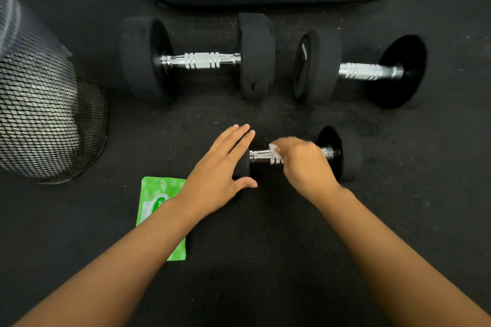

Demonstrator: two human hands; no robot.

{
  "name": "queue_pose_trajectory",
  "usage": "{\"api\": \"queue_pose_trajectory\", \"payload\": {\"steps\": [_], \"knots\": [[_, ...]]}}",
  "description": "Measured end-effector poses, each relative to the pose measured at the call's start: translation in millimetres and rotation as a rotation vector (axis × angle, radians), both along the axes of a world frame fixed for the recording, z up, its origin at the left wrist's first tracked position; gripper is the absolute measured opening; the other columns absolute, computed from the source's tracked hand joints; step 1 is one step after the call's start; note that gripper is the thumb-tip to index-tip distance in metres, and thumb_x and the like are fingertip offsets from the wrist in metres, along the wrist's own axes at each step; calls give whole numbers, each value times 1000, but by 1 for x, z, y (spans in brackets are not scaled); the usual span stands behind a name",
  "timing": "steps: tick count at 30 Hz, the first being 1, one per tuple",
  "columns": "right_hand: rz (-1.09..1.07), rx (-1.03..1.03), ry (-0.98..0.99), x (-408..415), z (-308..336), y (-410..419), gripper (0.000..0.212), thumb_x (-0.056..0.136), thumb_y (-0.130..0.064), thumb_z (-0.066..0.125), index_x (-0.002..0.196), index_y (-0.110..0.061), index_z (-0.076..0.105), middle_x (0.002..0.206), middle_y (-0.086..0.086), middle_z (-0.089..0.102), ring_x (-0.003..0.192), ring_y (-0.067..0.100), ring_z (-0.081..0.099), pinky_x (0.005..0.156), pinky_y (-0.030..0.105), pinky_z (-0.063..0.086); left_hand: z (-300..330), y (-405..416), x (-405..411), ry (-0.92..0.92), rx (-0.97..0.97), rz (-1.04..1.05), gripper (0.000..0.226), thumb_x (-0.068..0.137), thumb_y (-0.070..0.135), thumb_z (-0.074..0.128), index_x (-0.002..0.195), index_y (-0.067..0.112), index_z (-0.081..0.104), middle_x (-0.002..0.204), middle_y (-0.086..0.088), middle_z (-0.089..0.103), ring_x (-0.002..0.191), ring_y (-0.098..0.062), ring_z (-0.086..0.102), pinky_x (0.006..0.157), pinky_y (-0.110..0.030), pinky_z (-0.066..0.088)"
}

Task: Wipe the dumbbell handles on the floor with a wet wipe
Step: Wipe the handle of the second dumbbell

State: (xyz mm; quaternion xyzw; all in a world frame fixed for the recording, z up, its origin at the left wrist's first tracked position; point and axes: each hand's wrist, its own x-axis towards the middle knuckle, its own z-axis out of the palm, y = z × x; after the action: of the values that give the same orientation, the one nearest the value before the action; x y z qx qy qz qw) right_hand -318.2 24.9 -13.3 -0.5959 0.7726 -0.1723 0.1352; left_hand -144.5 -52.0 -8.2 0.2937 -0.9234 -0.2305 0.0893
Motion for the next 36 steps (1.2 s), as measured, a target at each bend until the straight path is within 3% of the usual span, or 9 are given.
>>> {"api": "queue_pose_trajectory", "payload": {"steps": [3,6,11,16,20,24,29,34,36], "knots": [[11,136,-9,-5,3,-24,16,92,-16,46,90,-11,61,80,11,62,76,31,58,68,43,49,2,-5,-2,-13,-3,-3,92,74,41,72,147,20,19,154,9,15,136,2,-1,110,-18,5],[118,88,-68,-12,2,-16,18,94,-18,45,92,-12,62,83,8,63,77,27,58,70,42,48,3,-6,-1,-29,13,-14,92,74,42,71,147,21,18,154,11,12,135,5,-4,110,-17,5],[101,185,-116,-21,0,-34,20,94,-16,46,94,-13,66,84,10,67,85,28,60,74,39,49,2,-2,-1,-22,5,-11,92,75,41,72,147,21,19,154,10,13,138,0,0,111,-23,11],[288,-62,-143,-16,2,3,25,92,-10,53,112,-5,66,112,10,67,106,21,62,95,32,47,3,-3,0,-5,7,-5,92,73,40,73,146,19,21,154,8,16,139,-2,2,112,-26,15],[201,-83,-85,-4,-3,-8,21,87,-8,51,99,-3,68,97,12,69,89,30,65,81,42,53,2,-1,0,8,-2,-2,92,73,39,74,146,19,22,154,7,17,140,-5,5,112,-25,13],[289,-155,36,13,-18,6,33,83,-9,52,113,-1,64,115,14,65,107,29,61,100,40,40,3,-4,0,6,10,0,92,73,39,74,146,19,22,154,6,18,140,-6,6,112,-25,13],[181,-201,21,16,-15,-2,42,85,-18,38,109,1,66,109,16,67,102,30,64,99,42,38,-1,-2,-1,13,1,4,92,73,39,74,146,19,21,154,6,18,141,-8,6,113,-27,14],[273,-284,134,16,-35,20,36,83,-4,61,119,-1,61,124,14,60,118,30,54,104,44,34,-2,-2,1,20,7,8,92,72,39,75,145,19,24,153,6,20,141,-7,7,112,-28,16],[241,-320,149,10,-36,17,33,85,-5,58,117,-2,62,122,14,61,116,30,56,104,43,35,-4,0,0,24,-8,8,92,72,39,75,145,19,24,153,4,21,141,-8,8,111,-28,17]]}}
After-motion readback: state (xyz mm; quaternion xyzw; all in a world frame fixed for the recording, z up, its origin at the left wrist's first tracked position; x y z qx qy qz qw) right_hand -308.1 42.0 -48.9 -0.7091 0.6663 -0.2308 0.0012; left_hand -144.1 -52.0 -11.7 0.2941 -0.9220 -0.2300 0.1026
